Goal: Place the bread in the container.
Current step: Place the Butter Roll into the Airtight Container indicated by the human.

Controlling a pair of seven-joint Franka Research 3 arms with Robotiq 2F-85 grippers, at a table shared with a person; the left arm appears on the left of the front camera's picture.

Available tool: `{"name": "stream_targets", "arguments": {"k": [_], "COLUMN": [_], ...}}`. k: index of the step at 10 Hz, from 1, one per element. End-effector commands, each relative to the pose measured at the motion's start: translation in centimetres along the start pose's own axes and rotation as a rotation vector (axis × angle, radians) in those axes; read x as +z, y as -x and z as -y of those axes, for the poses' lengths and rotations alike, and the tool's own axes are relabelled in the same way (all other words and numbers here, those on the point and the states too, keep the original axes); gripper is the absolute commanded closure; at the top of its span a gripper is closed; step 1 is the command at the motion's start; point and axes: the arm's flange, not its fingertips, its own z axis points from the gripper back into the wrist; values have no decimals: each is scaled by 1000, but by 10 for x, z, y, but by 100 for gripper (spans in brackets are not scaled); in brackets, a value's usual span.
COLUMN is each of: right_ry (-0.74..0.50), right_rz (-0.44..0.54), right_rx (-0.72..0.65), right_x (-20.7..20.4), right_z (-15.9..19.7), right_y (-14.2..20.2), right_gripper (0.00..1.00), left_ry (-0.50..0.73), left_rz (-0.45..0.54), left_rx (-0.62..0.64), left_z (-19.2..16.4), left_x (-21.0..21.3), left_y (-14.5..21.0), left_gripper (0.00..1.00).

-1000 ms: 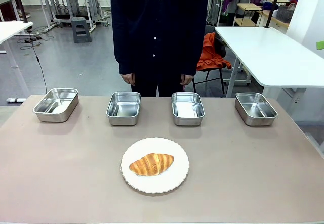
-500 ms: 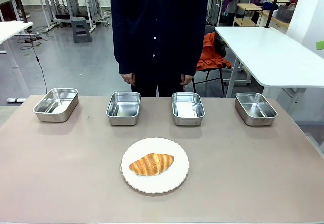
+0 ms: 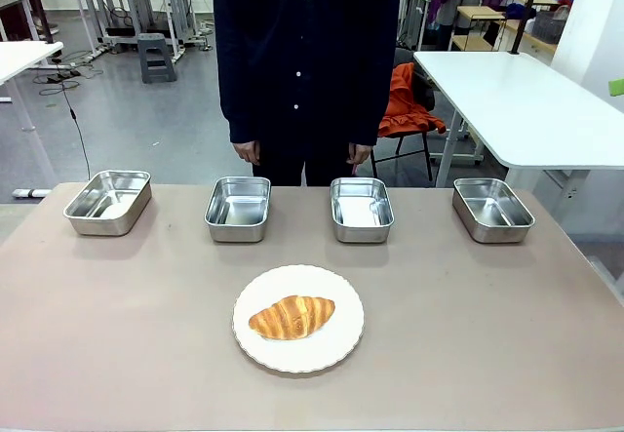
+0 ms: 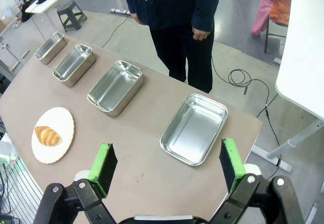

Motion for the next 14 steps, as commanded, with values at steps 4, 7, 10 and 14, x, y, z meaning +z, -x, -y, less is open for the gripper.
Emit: {"name": "stream_targets", "arguments": {"k": [4, 7, 10, 14], "right_ry": [-7, -7, -7, -7], "right_rz": [17, 17, 17, 17], "right_rx": [7, 7, 7, 7], "right_x": [-1, -1, -1, -1], "right_z": [2, 2, 2, 2], "right_y": [-1, -1, -1, -1], "right_gripper": [0, 0, 0, 0], "left_ry": [1, 1, 1, 1], "left_rz": [9, 9, 9, 9], "left_rx": [-1, -1, -1, -1], "left_z": [1, 1, 1, 1], "left_x": [1, 1, 1, 1], "left_y": [0, 0, 0, 0], "left_gripper": [0, 0, 0, 0]}}
